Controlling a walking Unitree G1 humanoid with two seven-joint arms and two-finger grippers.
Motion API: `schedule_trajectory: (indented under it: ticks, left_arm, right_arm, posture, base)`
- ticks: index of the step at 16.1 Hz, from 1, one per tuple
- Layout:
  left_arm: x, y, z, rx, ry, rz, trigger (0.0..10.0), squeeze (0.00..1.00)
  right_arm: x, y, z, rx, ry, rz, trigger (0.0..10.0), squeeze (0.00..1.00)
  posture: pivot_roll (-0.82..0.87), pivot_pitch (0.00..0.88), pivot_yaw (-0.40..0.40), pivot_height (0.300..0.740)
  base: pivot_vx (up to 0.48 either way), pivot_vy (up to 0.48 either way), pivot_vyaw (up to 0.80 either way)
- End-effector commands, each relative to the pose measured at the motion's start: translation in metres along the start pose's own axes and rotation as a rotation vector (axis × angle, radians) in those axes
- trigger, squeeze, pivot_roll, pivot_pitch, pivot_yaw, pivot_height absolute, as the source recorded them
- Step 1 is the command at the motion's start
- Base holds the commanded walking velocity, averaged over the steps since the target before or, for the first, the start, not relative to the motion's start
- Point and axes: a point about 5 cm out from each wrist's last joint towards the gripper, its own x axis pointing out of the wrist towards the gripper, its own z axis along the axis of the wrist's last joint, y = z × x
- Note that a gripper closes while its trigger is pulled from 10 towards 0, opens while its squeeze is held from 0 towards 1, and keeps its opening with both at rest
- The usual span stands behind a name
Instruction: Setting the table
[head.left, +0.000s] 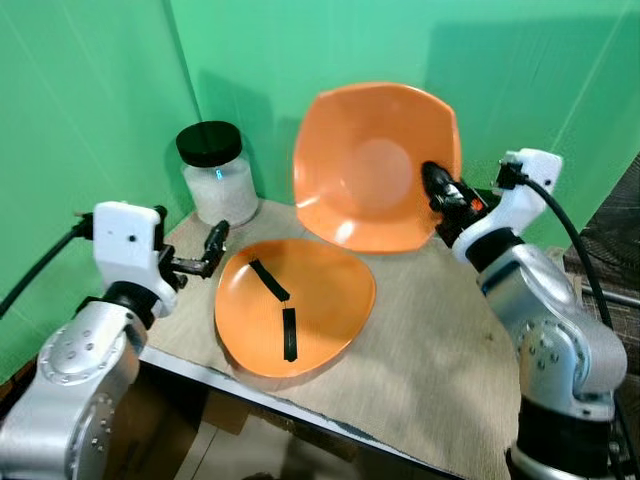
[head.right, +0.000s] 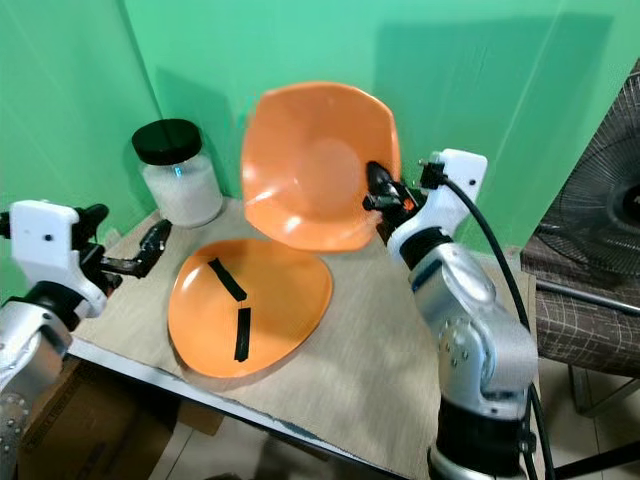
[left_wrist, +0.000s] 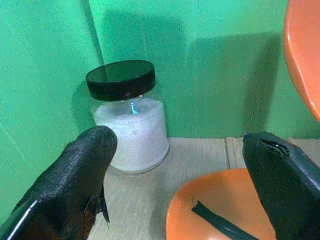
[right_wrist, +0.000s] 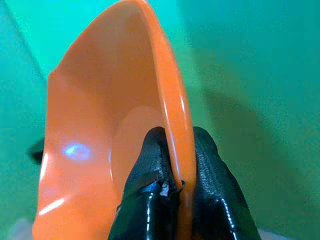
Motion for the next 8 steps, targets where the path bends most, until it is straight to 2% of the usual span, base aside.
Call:
schedule_trajectory:
  ticks: [1,5,8]
  left_arm:
    - [0.002,0.000,0.000,0.009,-0.002,0.017,10.0,0.00]
    - [0.005,-0.007,0.003,-0.017,-0.034,0.038,10.0,0.00]
    - [0.006,-0.020,0.001,-0.025,-0.040,0.026,10.0,0.00]
  right_arm:
    - [-0.004,0.007,0.010,-0.058,-0.072,-0.002,10.0,0.00]
    - [-0.016,0.014,0.005,-0.069,-0.077,0.003,10.0,0.00]
    - [-0.020,0.020,-0.003,-0.067,-0.045,0.032,10.0,0.00]
  posture:
    - [-0.04,0.000,0.078,0.740]
    - [-0.05,0.000,0.084,0.740]
    - [-0.04,0.000,0.070,0.740]
  base:
    - [0.000,0.000,0.00]
    - [0.000,0.000,0.00]
    - [0.000,0.000,0.00]
